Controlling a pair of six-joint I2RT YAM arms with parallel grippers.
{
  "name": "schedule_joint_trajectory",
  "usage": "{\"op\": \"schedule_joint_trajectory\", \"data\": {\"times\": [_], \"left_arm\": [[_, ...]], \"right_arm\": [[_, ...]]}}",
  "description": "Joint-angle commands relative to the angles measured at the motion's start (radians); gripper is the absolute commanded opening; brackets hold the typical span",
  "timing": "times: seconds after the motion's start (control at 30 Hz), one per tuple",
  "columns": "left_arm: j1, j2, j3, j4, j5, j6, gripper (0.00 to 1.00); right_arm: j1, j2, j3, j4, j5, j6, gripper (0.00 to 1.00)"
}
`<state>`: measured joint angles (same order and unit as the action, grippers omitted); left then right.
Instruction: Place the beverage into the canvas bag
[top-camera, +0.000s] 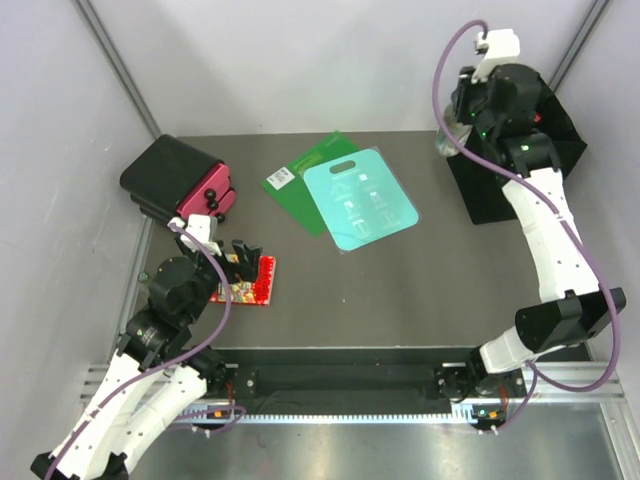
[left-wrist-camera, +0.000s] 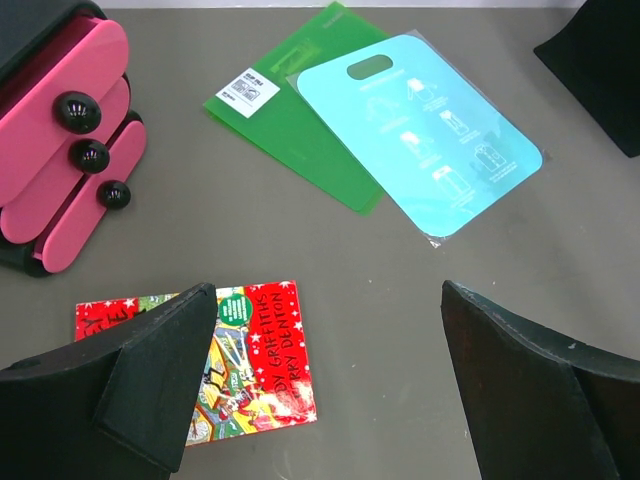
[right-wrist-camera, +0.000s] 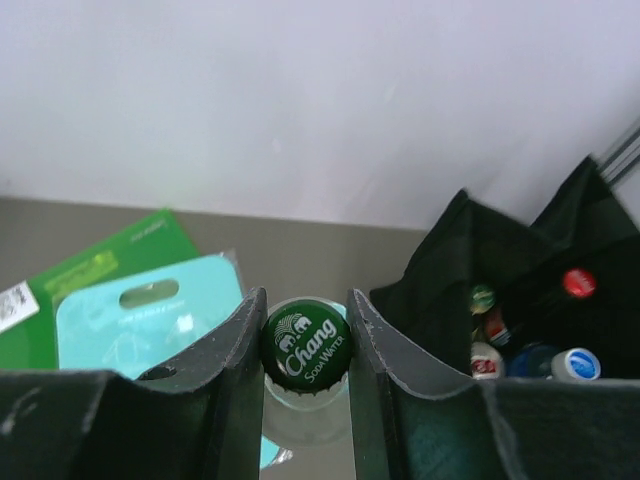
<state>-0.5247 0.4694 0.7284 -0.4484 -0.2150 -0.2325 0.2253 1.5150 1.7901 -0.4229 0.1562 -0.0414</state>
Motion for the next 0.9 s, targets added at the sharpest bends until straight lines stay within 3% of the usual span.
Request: {"op": "schedule_joint_trajectory", "data": {"times": [0.0, 0.53, 0.87], "left_arm": [[-0.001, 0.006, 0.005, 0.043, 0.019, 0.013, 0.98], [-0.001, 0.031, 0.006, 0.045, 0.035, 0.013, 0.98], [-0.001, 0.041, 0.006, 0.043, 0.035, 0.013, 0.98]], "right_arm": [[-0.061, -0.012, 0.14, 0.15, -0.05, -0.021, 0.0], [-0.339, 0.019, 0.246, 0.228, -0.147, -0.031, 0.0], [-0.386, 0.057, 0.172, 0.364, -0.202, -0.048, 0.0]]}}
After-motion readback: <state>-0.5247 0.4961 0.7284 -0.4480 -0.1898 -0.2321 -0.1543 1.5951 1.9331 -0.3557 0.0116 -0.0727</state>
